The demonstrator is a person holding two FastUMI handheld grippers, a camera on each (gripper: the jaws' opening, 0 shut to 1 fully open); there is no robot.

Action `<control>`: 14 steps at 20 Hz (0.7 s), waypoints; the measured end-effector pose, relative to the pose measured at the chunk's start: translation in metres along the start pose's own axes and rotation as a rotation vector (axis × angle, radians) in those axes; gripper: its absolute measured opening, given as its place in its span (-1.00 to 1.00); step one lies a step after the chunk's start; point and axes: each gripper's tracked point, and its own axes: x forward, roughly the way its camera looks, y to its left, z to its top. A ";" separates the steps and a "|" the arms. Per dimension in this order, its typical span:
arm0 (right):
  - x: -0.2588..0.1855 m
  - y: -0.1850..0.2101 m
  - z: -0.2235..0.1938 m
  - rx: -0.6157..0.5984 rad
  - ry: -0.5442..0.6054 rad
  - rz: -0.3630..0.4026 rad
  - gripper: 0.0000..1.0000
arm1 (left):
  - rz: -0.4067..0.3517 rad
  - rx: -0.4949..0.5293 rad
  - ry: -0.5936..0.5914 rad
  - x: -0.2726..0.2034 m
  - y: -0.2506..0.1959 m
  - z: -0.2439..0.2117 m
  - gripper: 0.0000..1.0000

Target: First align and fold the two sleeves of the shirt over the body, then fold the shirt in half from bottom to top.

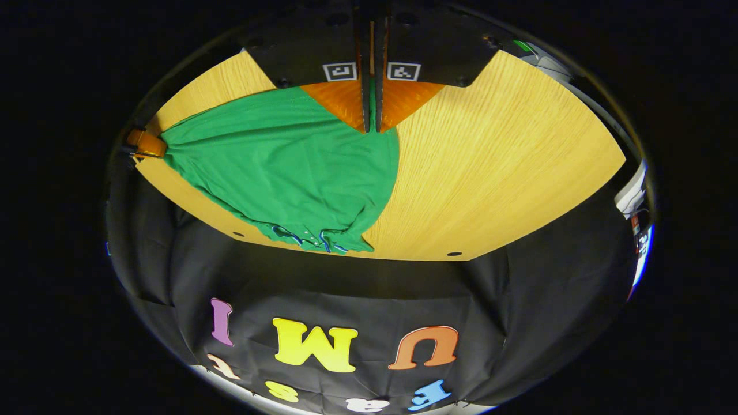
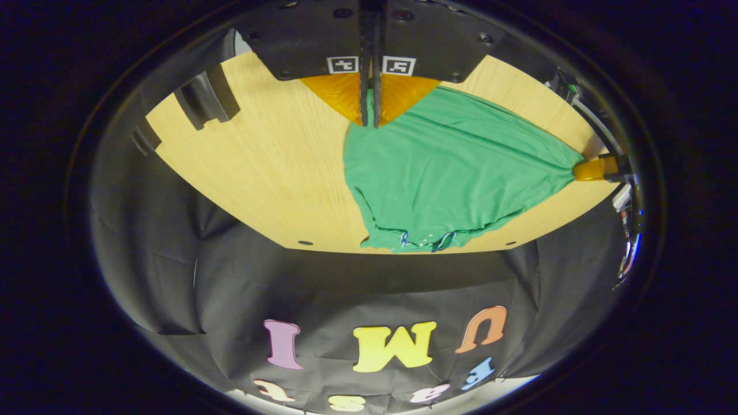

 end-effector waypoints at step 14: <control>-0.022 -0.005 0.101 0.006 -0.122 0.059 -0.99 | -0.057 0.051 -0.169 -0.014 -0.024 0.085 -0.93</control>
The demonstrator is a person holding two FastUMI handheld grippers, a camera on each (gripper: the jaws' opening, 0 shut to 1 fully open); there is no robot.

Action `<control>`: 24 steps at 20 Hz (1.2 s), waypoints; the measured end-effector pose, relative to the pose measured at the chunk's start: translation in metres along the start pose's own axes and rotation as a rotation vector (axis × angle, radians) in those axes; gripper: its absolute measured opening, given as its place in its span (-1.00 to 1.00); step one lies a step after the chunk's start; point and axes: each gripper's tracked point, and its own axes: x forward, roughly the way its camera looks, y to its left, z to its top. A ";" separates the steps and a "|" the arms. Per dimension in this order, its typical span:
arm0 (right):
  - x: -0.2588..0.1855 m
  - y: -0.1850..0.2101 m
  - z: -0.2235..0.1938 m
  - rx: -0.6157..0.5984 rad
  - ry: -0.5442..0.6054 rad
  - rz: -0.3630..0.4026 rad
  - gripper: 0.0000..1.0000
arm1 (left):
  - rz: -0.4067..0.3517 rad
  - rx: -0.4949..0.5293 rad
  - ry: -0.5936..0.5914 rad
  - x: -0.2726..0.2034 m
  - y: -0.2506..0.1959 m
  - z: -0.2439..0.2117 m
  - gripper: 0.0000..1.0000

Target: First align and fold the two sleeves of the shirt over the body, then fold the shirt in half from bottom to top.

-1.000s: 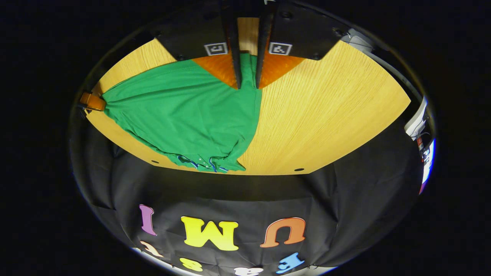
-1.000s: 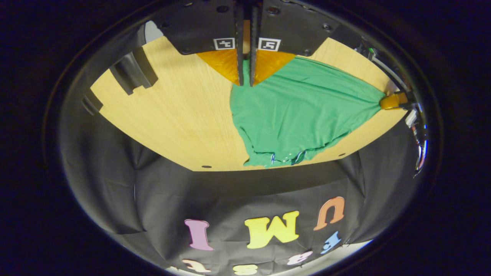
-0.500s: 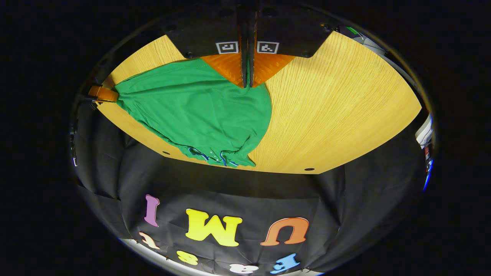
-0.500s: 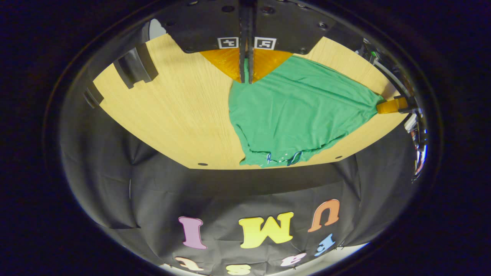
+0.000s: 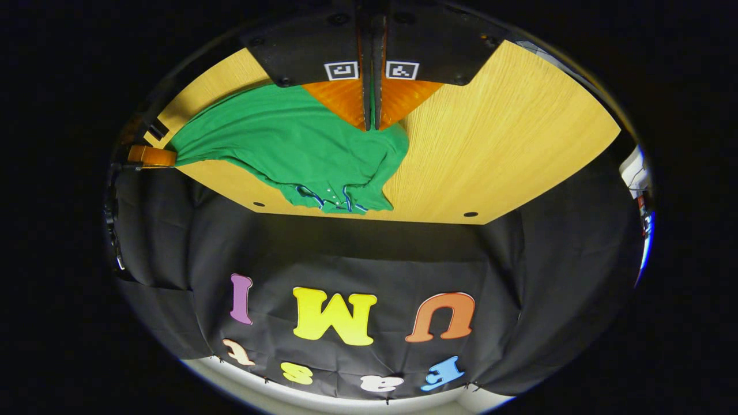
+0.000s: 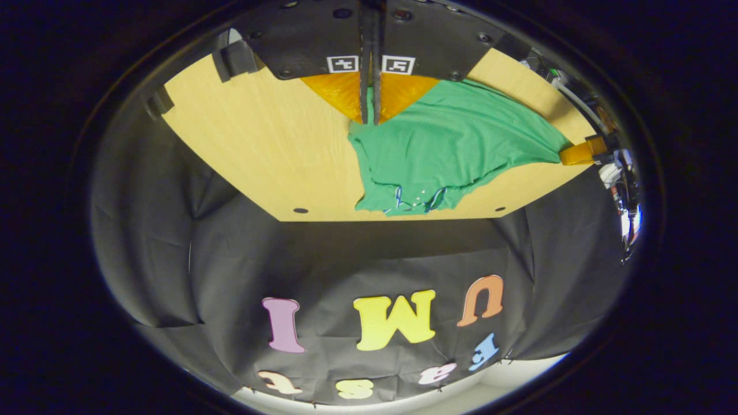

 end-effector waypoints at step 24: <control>0.281 0.023 0.238 -0.107 -0.201 -0.022 -1.00 | -0.003 0.077 -0.212 0.274 0.029 0.200 -0.93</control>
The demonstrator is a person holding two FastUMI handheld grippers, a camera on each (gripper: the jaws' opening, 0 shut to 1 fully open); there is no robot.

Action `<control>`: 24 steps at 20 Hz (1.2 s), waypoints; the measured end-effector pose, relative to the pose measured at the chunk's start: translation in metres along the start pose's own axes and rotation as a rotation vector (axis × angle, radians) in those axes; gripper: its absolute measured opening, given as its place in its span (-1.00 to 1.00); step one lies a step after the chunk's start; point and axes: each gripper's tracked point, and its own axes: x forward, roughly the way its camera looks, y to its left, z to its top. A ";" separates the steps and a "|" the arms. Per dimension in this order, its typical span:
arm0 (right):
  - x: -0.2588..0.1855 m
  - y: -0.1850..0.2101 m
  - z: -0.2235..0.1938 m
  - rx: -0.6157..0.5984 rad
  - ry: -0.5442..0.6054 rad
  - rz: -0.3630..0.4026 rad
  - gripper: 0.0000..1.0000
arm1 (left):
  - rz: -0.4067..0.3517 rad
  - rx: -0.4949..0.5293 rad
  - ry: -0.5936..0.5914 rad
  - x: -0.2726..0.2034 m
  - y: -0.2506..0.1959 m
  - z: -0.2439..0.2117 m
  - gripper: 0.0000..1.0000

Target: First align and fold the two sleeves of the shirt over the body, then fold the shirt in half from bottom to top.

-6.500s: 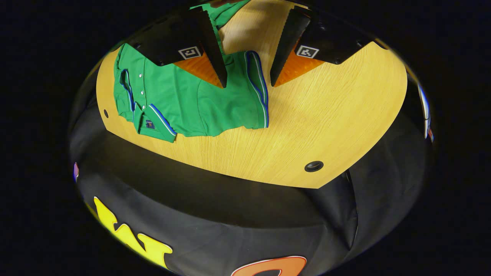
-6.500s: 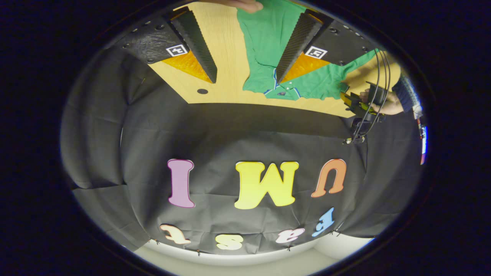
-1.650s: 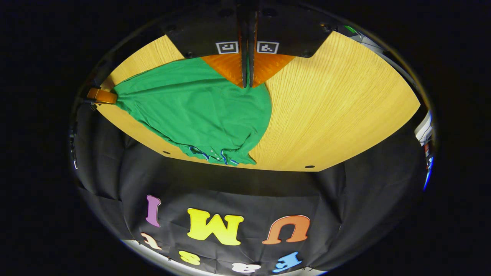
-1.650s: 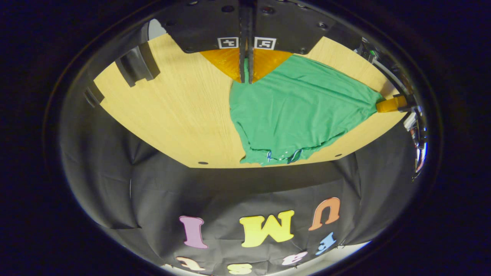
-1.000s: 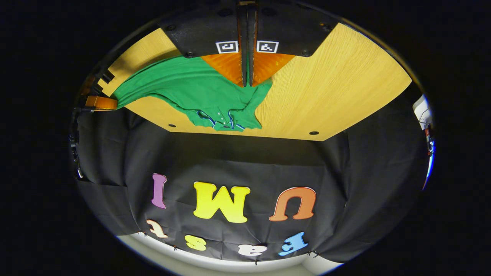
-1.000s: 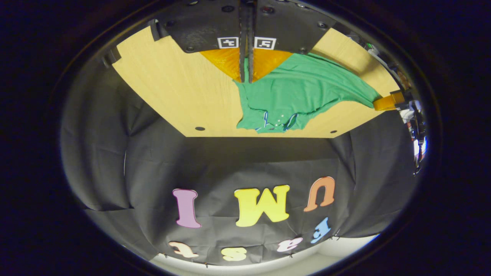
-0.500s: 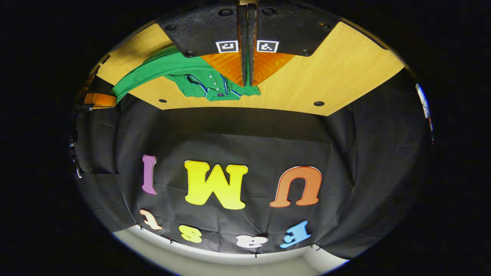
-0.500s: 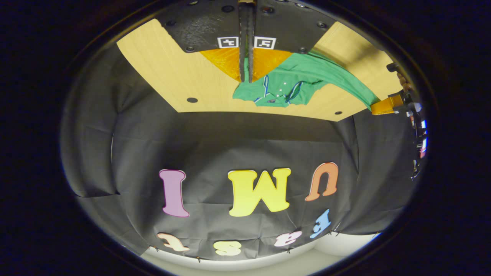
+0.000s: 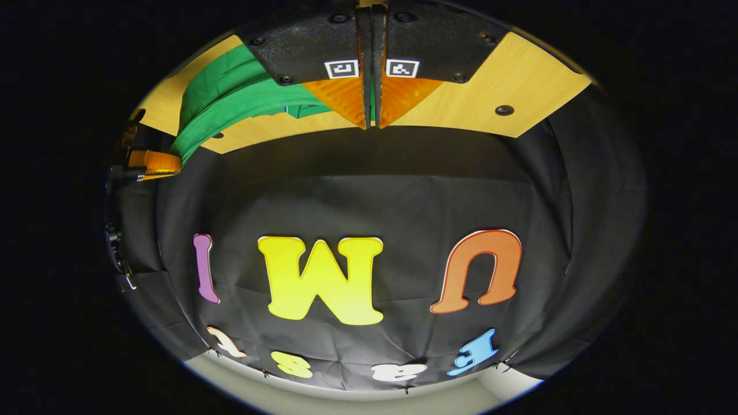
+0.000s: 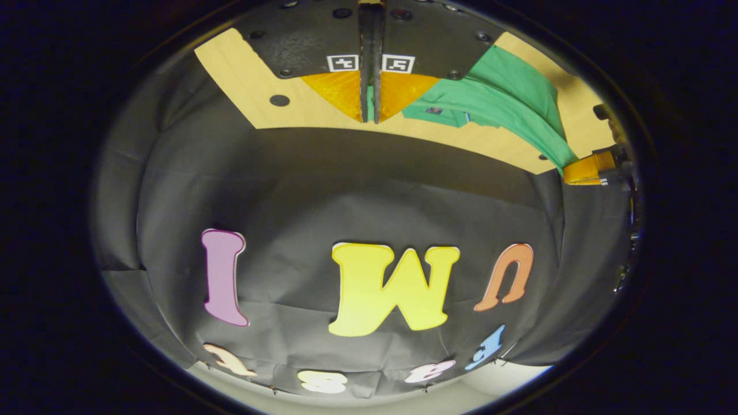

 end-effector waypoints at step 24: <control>0.169 -0.014 -0.086 0.007 0.157 -0.069 0.92 | 0.094 -0.029 0.239 0.119 0.038 -0.114 0.96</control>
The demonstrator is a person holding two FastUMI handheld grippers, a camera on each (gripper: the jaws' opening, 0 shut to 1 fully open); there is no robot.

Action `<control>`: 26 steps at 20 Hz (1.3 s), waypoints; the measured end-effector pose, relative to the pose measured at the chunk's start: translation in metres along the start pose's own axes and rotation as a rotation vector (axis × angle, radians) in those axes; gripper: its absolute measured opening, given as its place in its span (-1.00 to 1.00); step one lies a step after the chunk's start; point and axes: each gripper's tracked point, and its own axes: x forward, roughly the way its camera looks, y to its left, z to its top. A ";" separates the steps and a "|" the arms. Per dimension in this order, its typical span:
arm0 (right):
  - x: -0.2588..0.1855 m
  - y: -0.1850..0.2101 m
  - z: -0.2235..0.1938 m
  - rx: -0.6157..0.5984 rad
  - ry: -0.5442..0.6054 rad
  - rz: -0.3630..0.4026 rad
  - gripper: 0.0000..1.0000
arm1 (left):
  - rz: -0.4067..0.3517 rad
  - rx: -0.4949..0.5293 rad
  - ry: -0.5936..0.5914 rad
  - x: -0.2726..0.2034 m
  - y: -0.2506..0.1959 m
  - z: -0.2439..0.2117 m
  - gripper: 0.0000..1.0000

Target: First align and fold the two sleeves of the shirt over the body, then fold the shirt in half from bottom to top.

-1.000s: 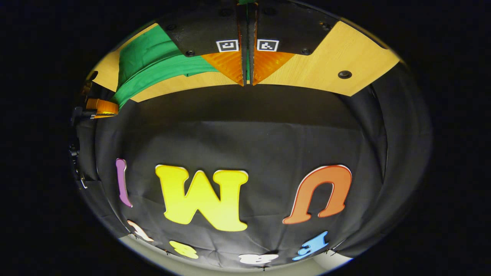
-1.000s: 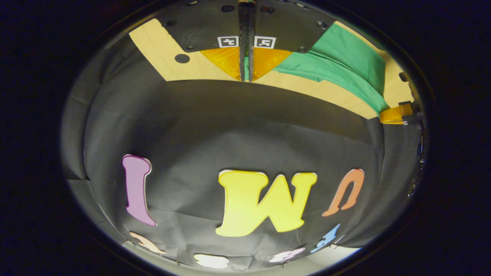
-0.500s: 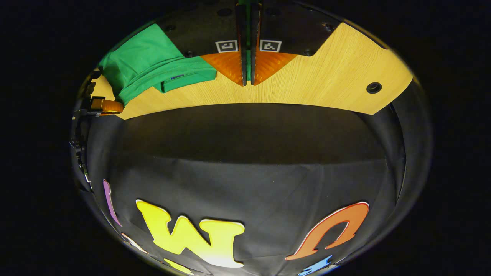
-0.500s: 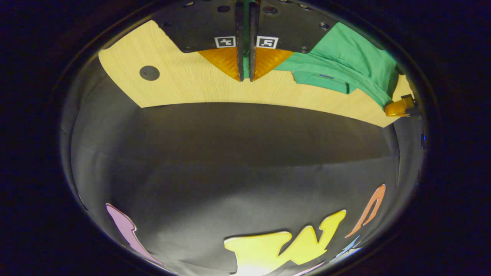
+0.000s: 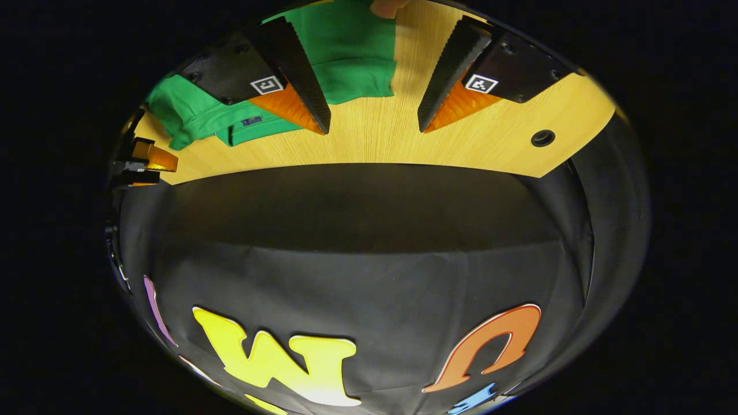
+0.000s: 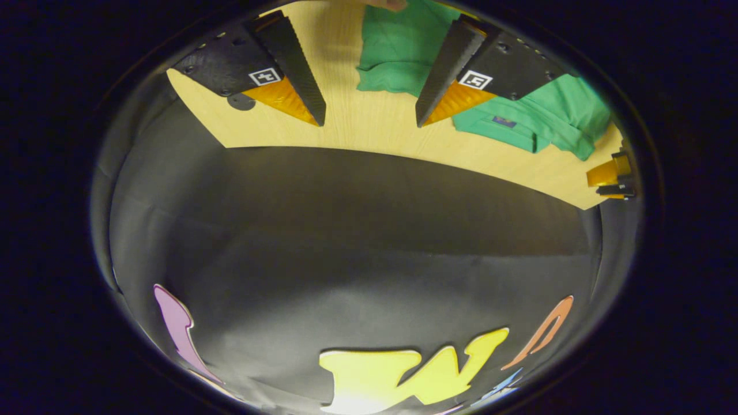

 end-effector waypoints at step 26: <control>-0.266 0.023 0.161 0.027 -0.248 0.064 0.89 | 0.033 0.002 -0.251 -0.331 -0.005 0.090 0.94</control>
